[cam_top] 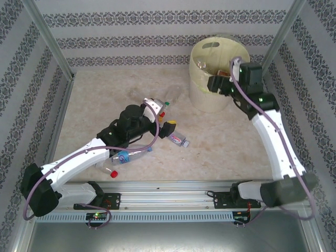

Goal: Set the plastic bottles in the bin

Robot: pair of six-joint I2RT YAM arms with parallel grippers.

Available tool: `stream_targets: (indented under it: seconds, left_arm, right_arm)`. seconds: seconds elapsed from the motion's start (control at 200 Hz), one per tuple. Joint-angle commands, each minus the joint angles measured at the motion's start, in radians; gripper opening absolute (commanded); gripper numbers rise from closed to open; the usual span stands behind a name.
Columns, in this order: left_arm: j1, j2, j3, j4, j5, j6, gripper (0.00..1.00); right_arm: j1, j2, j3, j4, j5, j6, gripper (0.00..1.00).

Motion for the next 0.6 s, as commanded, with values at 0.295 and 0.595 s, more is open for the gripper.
stream_targets:
  seconds: [0.295, 0.595]
  left_arm:
    - [0.039, 0.249, 0.322, -0.359, -0.011, -0.037, 1.00]
    - [0.123, 0.586, 0.656, -0.595, 0.005, -0.021, 1.00]
  right_arm:
    - [0.058, -0.393, -0.437, 0.086, -0.258, 0.077, 0.91]
    - [0.069, -0.558, -0.644, 0.120, -0.340, 0.148, 0.98]
